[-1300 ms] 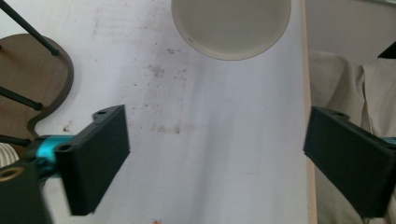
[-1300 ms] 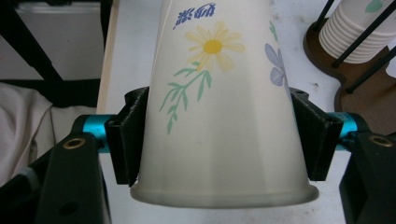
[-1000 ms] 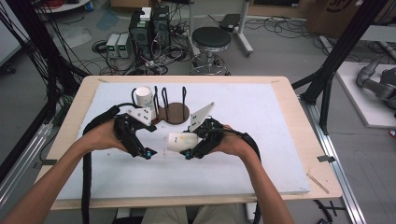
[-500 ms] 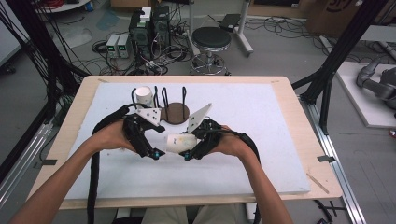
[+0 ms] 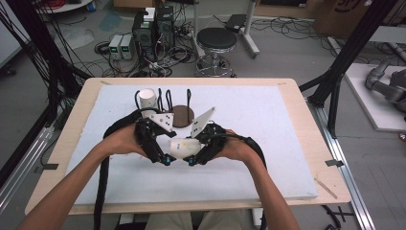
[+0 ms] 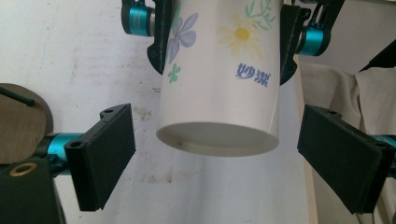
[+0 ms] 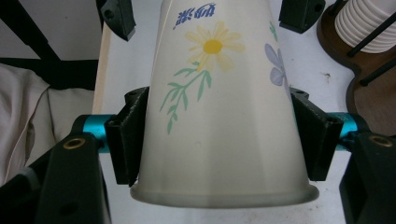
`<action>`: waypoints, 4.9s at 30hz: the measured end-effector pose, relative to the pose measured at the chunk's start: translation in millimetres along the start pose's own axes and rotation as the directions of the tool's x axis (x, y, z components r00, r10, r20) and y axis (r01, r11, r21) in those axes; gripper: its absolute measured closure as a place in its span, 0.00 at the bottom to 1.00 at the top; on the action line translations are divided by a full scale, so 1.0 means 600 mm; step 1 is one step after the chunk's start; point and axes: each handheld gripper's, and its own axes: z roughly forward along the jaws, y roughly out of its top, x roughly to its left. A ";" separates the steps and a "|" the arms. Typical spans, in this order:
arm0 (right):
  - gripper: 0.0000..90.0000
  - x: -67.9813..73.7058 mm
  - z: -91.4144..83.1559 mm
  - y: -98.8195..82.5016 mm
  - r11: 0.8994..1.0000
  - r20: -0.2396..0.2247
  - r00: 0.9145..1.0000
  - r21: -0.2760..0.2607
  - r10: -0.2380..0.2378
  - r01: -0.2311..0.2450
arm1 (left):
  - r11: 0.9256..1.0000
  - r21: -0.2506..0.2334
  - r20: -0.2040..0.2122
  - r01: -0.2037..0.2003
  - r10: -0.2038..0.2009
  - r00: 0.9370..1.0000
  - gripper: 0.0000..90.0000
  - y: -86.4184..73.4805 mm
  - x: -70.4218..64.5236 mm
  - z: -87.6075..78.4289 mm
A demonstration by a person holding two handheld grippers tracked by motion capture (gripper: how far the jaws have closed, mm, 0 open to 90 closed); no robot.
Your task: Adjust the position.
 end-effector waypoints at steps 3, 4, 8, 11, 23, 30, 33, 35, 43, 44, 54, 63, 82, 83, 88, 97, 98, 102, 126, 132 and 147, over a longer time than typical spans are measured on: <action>0.34 0.001 0.001 0.000 1.000 -0.002 1.000 0.005 0.002 -0.002 | 1.000 0.000 0.002 -0.007 0.007 1.000 0.14 0.002 0.000 0.003; 0.34 0.001 0.001 0.000 1.000 -0.002 1.000 0.007 0.004 -0.004 | 1.000 0.001 0.004 -0.007 0.007 1.000 0.15 0.002 0.001 0.004; 0.34 0.001 0.001 0.001 1.000 -0.002 1.000 0.003 -0.003 0.003 | 1.000 0.017 0.012 -0.015 0.015 1.000 0.18 0.003 0.001 0.007; 0.34 0.001 0.001 0.000 1.000 -0.004 1.000 0.005 -0.004 0.004 | 1.000 0.015 0.014 -0.015 0.015 1.000 0.20 0.003 0.001 0.008; 0.34 0.002 0.004 0.002 1.000 -0.008 1.000 -0.003 -0.014 0.014 | 0.999 0.016 0.030 -0.047 0.046 0.998 0.31 0.001 0.001 0.013; 0.34 0.003 0.005 0.004 1.000 -0.008 1.000 0.001 -0.013 0.013 | 0.998 0.030 0.033 -0.058 0.057 0.998 0.38 0.000 0.003 0.016; 0.34 0.002 0.005 0.003 1.000 -0.009 1.000 -0.001 -0.015 0.015 | 0.998 0.025 0.032 -0.057 0.056 0.998 0.39 -0.001 0.003 0.016; 0.34 0.002 0.004 0.003 1.000 -0.010 1.000 -0.002 -0.016 0.016 | 0.998 0.025 0.029 -0.059 0.058 0.998 0.39 -0.001 0.003 0.015; 0.35 0.002 0.004 0.003 1.000 -0.006 1.000 -0.003 -0.016 0.016 | 0.998 0.028 0.023 -0.057 0.057 0.998 0.41 0.000 0.002 0.014; 0.35 0.001 0.005 0.003 1.000 -0.007 1.000 -0.004 -0.018 0.017 | 0.998 0.029 0.023 -0.058 0.057 0.998 0.41 0.000 0.002 0.014; 0.20 -0.002 0.003 0.002 1.000 0.010 1.000 -0.023 0.008 -0.007 | 0.998 0.030 0.018 -0.054 0.053 0.998 0.40 -0.002 0.001 0.012; 0.20 -0.001 -0.004 0.005 0.998 0.004 1.000 -0.065 0.002 -0.002 | 0.998 0.033 0.018 -0.048 0.047 0.999 0.40 -0.005 0.000 0.019; 0.20 0.000 -0.036 0.004 0.984 0.037 0.999 -0.175 0.014 -0.007 | 0.999 0.010 0.012 -0.034 0.034 0.999 0.40 -0.014 -0.005 0.022; 0.20 0.000 -0.037 0.004 0.984 0.036 0.999 -0.181 0.014 -0.007 | 0.999 0.014 0.013 -0.031 0.031 0.999 0.40 -0.016 -0.005 0.023; 0.20 0.001 -0.041 0.002 0.980 0.039 0.999 -0.198 0.017 -0.009 | 1.000 -0.004 0.014 -0.021 0.021 1.000 0.40 -0.026 -0.005 0.027; 0.20 0.000 -0.041 -0.007 0.975 0.036 0.999 -0.221 0.027 -0.019 | 0.998 -0.063 0.008 0.000 0.000 1.000 0.40 -0.045 -0.006 0.026; 0.20 0.000 -0.042 -0.008 0.974 0.035 0.999 -0.225 0.028 -0.020 | 0.997 -0.076 0.008 0.001 0.000 1.000 0.40 -0.048 -0.005 0.025; 0.20 0.002 -0.045 -0.016 0.968 0.036 0.999 -0.251 0.037 -0.027 | 0.989 -0.149 0.005 0.020 -0.019 1.000 0.40 -0.061 -0.008 0.023; 0.20 0.012 -0.054 -0.065 0.926 0.045 0.996 -0.375 0.073 -0.051 | 0.926 -0.375 -0.007 0.050 -0.057 0.998 0.40 -0.116 -0.018 0.022; 0.20 0.017 -0.047 -0.076 0.915 0.044 0.997 -0.400 0.068 -0.045 | 0.905 -0.420 0.000 0.062 -0.069 0.998 0.40 -0.127 -0.022 0.023; 0.20 0.021 -0.039 -0.090 0.895 0.040 0.996 -0.443 0.081 -0.055 | 0.854 -0.518 0.018 0.054 -0.052 0.998 0.40 -0.141 -0.020 0.017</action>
